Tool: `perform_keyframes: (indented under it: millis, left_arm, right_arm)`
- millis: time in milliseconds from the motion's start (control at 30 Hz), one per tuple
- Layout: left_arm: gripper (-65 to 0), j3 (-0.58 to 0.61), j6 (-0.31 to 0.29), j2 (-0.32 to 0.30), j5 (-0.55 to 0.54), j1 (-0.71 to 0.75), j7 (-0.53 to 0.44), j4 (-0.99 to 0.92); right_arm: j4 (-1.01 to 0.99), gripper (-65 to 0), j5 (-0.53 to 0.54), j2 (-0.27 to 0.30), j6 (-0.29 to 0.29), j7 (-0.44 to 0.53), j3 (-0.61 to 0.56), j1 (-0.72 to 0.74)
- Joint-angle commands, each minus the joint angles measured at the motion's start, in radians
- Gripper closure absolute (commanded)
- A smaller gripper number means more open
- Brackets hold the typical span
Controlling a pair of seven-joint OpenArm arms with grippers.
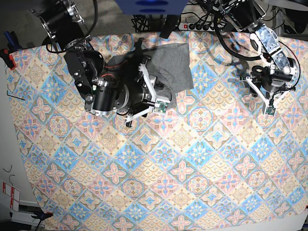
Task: Fold the T-shirt properly
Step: 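Press the folded bundle flat with the right gripper and release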
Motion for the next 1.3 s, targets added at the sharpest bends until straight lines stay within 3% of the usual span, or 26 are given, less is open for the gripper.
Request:
perform_keyframes:
  millis: [0,67,167,233,267,467,733,967,1033,1133,1267]
  left_arm:
    - [-27.3,-0.002,0.005,-0.013,-0.002,-0.008,-0.015,0.012]
    - [-27.2,-0.002,0.005,-0.015,-0.002,-0.008,-0.016,0.001]
    - [-27.2,-0.004,0.005,-0.018,-0.002,-0.003,-0.016,0.001]
    - [-27.2,-0.004,0.005,-0.018,-0.002,-0.002,-0.016,0.004]
    - [-27.2,-0.005,0.005,-0.019,-0.002,-0.002,-0.016,0.004]
    - [-27.1,-0.004,0.005,-0.053,-0.002,-0.002,-0.016,0.006]
    - [-27.1,-0.008,0.005,-0.088,-0.002,-0.006,-0.016,0.004]
    - [-27.1,-0.008,0.005,-0.09,-0.002,-0.006,-0.016,0.001]
    - [-27.1,-0.005,0.005,-0.09,-0.002,-0.006,-0.016,0.0]
    - [-27.1,-0.004,0.005,-0.085,-0.002,-0.008,-0.016,0.0]
    - [-27.1,-0.004,0.005,-0.085,-0.002,-0.008,-0.016,0.0]
  right_arm:
    - [0.017,-21.9,0.003,0.007,0.001,0.014,0.056,0.025]
    - [0.016,-19.2,-0.029,0.024,0.001,0.014,0.163,0.025]
    - [0.014,-8.3,-0.104,0.027,0.001,0.014,0.315,0.022]
    - [0.014,0.0,-0.178,0.029,0.001,0.014,0.377,0.021]
    - [0.013,0.0,-0.221,0.041,0.001,0.014,0.381,0.019]
    - [-0.066,-0.4,-0.378,0.067,0.001,0.014,0.304,-0.014]
    - [-0.28,-0.4,-0.39,0.066,0.001,0.141,0.186,-0.093]
    - [-0.076,-0.5,-0.39,0.07,0.001,0.136,0.05,-0.192]
    - [-0.003,-0.6,-0.391,0.073,0.001,0.096,0.013,-0.22]
    - [0.026,-0.6,-0.391,0.093,0.001,0.038,-0.012,-0.222]
    - [0.028,-0.7,-0.391,0.138,0.001,0.033,-0.018,-0.222]
